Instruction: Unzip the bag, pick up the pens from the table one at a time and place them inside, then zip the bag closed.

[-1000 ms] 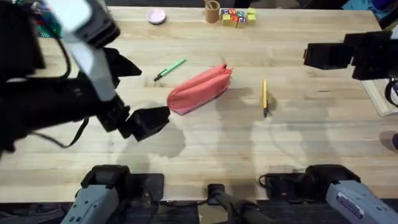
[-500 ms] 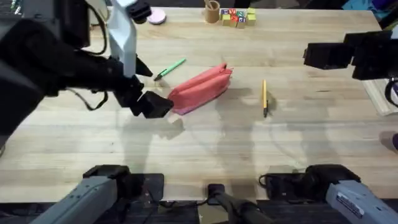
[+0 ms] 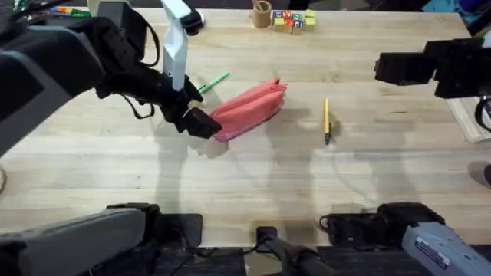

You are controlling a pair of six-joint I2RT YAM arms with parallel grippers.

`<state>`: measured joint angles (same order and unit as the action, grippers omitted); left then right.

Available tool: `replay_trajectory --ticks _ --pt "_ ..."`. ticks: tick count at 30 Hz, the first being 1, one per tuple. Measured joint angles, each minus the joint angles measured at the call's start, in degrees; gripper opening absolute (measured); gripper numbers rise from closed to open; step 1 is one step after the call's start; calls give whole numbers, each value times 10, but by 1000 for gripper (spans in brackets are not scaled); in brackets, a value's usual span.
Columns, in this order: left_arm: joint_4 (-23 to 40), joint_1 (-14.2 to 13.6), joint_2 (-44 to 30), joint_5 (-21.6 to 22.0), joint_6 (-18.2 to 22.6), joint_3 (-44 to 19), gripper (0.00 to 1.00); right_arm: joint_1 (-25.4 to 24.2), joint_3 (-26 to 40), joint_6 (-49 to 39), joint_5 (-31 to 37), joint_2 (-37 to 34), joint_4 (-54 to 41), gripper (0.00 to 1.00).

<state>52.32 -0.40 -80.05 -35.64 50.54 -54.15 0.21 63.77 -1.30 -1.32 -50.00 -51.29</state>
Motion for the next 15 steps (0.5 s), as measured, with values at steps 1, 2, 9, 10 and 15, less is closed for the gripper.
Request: replay_trajectory --ticks 1,2,9,10,15 --pt "-10 0 -14 -9 1 0 996 0 0 0 0 0 0 996" --pt "-14 0 -20 -12 1 0 996 0 0 0 0 0 0 996" --pt "-25 0 -59 -38 1 0 967 0 0 -7 0 0 0 995" --pt "-25 0 -59 -38 1 0 930 0 0 -7 0 0 0 996" --pt "-25 0 -65 -39 1 0 563 0 0 -9 0 0 0 996"
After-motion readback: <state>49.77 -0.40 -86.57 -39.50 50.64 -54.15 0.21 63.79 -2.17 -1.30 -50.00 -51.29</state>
